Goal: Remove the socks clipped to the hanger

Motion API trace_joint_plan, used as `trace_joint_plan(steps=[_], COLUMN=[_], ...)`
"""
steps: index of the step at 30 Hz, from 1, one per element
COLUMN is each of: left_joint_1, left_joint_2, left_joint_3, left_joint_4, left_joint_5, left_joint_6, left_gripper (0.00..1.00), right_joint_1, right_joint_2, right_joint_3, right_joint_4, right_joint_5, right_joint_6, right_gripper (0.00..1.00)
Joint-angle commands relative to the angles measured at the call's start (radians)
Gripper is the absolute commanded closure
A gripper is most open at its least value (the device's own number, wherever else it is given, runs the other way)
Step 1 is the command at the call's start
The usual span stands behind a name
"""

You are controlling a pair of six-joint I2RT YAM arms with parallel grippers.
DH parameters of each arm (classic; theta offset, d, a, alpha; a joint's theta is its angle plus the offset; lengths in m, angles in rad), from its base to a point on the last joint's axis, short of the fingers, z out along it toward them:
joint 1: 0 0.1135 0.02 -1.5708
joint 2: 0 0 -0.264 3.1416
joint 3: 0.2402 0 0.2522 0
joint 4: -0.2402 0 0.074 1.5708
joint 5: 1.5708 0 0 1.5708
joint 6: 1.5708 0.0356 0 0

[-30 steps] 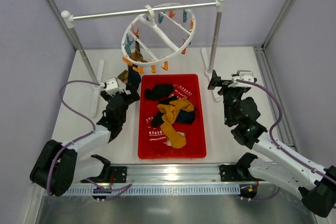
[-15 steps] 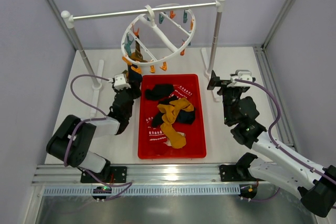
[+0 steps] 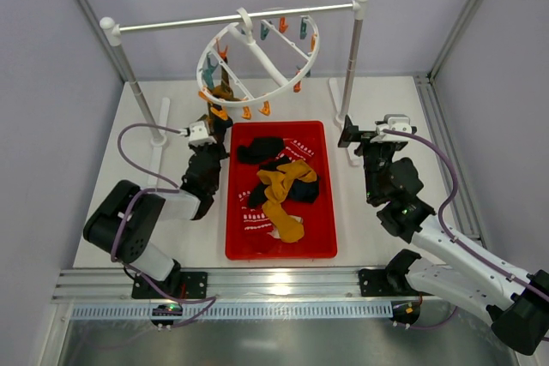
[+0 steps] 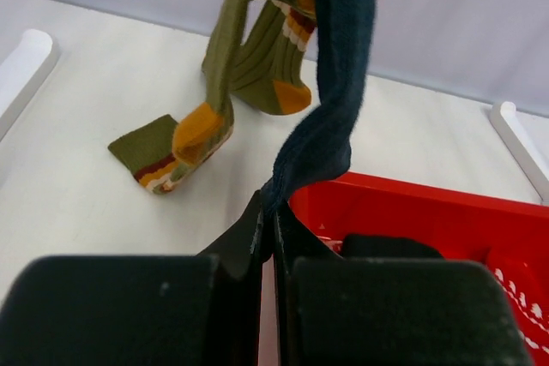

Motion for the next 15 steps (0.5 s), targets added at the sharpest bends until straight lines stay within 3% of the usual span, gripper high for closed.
trace_joint_plan(steps=[1, 7, 15], left_joint_1=[-0.073, -0.222, -0.414], left_joint_2=[-0.034, -0.058, 0.001], left_joint_3=[-0.021, 0.003, 0.151], left_joint_4=[0.102, 0.064, -0.019], left_joint_5=[-0.021, -0.044, -0.092], left_joint_6=[0.048, 0.094, 0.167], left_gripper=[1.00, 1.00, 1.00], right_joint_1=[-0.005, -0.005, -0.006], right_joint_2=[-0.003, 0.000, -0.001], right_joint_3=[0.006, 0.008, 0.008], right_joint_4=[0.048, 0.046, 0.043], right_joint_5=[-0.006, -0.011, -0.011], right_joint_6=[0.019, 0.022, 0.020], right_gripper=[0.01, 0.00, 0.00])
